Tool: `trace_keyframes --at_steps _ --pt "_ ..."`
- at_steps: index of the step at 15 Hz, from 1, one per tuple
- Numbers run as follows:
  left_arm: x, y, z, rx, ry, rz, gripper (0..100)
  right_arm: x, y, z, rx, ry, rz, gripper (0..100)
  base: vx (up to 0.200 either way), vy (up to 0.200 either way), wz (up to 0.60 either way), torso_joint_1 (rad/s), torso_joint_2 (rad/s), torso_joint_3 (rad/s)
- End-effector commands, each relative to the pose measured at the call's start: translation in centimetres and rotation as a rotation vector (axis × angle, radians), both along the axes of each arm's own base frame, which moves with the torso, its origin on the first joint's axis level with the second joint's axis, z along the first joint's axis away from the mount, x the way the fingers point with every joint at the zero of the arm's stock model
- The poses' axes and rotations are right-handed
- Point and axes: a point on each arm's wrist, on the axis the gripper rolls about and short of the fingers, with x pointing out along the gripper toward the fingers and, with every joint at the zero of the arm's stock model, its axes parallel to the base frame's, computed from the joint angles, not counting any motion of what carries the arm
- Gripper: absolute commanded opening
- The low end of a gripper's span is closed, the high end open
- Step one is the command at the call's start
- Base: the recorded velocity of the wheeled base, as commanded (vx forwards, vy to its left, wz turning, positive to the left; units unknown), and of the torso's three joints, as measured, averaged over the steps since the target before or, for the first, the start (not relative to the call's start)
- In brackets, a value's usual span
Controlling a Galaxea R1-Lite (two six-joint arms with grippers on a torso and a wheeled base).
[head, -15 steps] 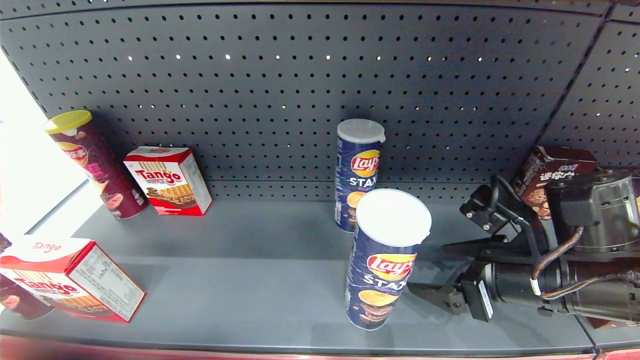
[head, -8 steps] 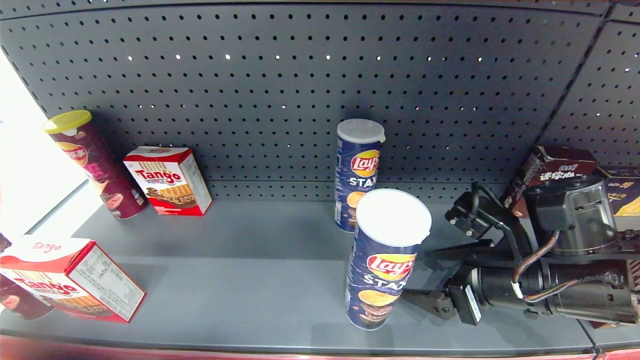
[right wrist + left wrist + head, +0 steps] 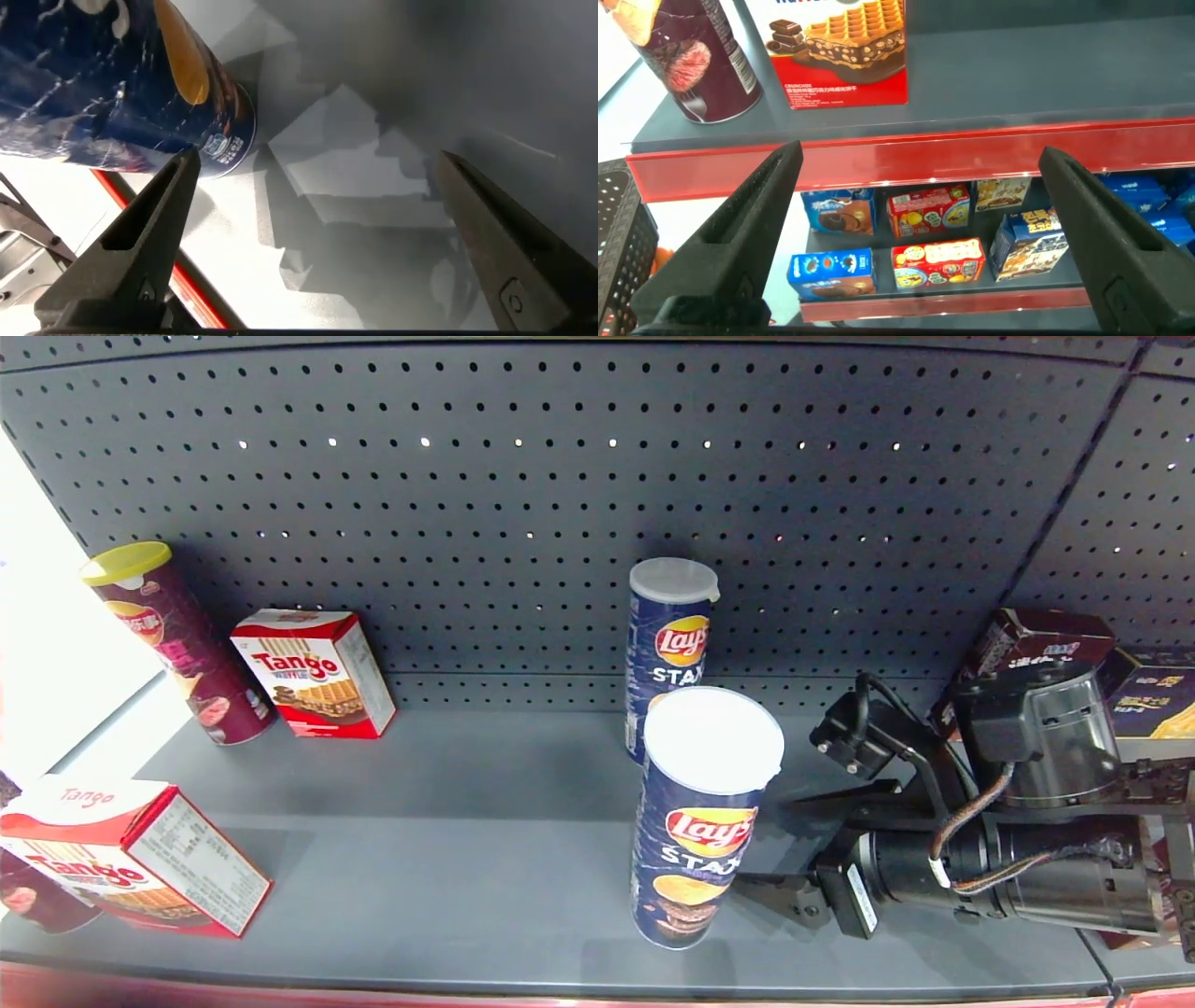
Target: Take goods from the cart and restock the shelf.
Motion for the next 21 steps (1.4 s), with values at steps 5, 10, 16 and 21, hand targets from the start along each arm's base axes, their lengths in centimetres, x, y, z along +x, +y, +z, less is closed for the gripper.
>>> trace_keyframes --at_steps 5,10,16,21 --pt "0.01 0.00 0.00 0.000 0.002 0.000 100 -0.02 0.02 0.08 0.002 -0.003 0.001 100 0.000 0.000 0.00 0.000 0.00 0.000" --pt "0.01 0.00 0.00 0.000 0.002 0.000 100 -0.02 0.03 0.00 0.001 0.000 0.003 100 0.000 0.000 0.00 0.000 0.00 0.000" --pt "0.02 0.00 0.00 0.000 0.002 0.001 100 0.01 0.15 -0.10 -0.002 0.002 0.007 100 0.000 0.000 0.00 0.000 0.00 0.000" --pt "0.01 0.00 0.00 0.000 0.002 0.000 100 -0.08 0.28 -0.26 -0.005 0.008 0.012 100 0.000 0.000 0.00 0.000 0.00 0.000"
